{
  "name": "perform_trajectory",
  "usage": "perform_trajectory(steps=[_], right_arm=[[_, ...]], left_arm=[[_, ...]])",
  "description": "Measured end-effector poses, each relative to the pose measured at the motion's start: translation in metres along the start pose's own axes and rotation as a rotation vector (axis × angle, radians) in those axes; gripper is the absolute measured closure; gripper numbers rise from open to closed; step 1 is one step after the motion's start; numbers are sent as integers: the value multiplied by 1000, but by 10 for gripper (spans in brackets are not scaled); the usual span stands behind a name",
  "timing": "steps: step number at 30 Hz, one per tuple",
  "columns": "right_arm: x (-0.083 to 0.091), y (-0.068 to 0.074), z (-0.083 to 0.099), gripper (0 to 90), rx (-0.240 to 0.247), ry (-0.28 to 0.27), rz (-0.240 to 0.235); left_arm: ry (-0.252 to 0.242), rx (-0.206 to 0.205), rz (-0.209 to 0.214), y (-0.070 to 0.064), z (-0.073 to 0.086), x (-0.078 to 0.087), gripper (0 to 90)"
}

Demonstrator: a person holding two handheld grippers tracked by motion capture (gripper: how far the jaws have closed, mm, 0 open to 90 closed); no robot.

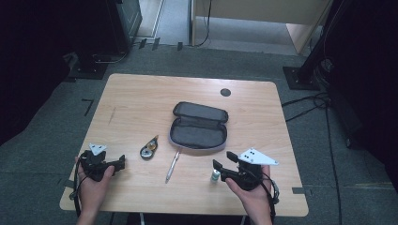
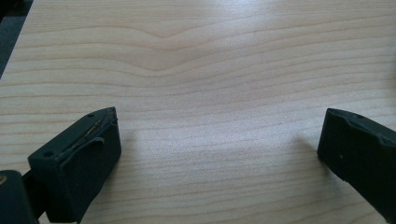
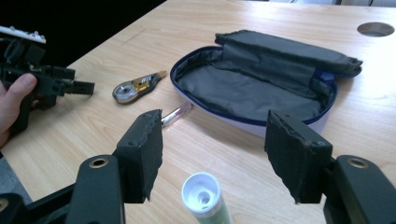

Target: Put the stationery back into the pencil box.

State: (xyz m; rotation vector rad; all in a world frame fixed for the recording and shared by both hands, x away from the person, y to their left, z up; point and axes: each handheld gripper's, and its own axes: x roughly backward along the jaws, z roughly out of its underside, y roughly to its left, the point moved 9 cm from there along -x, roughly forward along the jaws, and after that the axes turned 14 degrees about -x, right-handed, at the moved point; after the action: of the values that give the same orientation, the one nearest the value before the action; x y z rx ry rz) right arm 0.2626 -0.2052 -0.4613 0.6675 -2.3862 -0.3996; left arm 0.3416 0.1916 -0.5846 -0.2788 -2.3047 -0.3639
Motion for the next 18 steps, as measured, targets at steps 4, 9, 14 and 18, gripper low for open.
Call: perform_trajectory(steps=[4, 9, 14, 18], right_arm=[[-1, 4, 7, 376, -3, 5, -18], [-3, 8, 14, 387, 0, 18, -31], [-9, 6, 27, 401, -4, 38, -30], [-13, 3, 35, 405, -8, 48, -12]], left_arm=[[0, 0, 0, 0, 0, 0, 0], [0, 0, 0, 0, 0, 0, 0], [-1, 2, 0, 0, 0, 0, 0], [0, 1, 0, 0, 0, 0, 0]])
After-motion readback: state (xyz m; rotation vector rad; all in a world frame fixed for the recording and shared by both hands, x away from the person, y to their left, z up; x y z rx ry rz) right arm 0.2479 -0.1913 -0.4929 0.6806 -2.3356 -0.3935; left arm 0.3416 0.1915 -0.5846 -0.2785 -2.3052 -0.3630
